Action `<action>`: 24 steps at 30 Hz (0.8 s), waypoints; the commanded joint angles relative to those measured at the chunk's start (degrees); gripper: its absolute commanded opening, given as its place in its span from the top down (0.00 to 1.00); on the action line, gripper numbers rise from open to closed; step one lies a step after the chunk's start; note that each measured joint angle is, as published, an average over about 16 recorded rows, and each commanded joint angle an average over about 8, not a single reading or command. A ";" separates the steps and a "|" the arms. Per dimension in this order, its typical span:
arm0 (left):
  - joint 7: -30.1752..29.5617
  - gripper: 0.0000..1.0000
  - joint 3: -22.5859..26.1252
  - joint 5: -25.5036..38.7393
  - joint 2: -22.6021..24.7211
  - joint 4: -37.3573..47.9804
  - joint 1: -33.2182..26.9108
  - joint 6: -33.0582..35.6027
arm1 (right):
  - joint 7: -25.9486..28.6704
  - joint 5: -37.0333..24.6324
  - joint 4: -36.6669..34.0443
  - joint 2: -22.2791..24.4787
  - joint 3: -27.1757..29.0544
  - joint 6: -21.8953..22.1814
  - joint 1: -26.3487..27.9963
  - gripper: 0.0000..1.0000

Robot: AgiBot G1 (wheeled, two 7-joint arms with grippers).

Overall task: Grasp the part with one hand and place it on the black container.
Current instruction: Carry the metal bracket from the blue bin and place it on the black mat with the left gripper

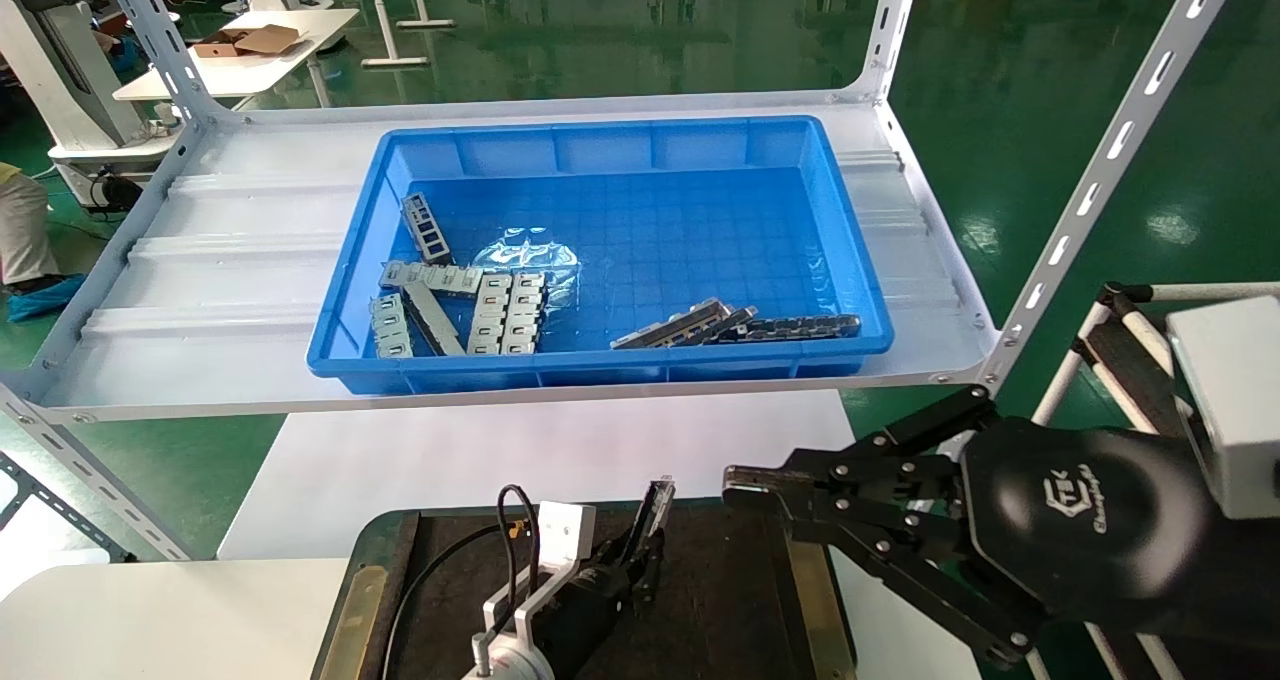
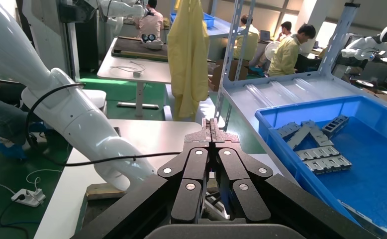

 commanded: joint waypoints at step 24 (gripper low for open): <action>8.58 1.00 13.05 -25.41 5.15 1.36 -6.20 -17.95 | -0.02 0.02 0.00 0.01 -0.03 0.01 0.01 1.00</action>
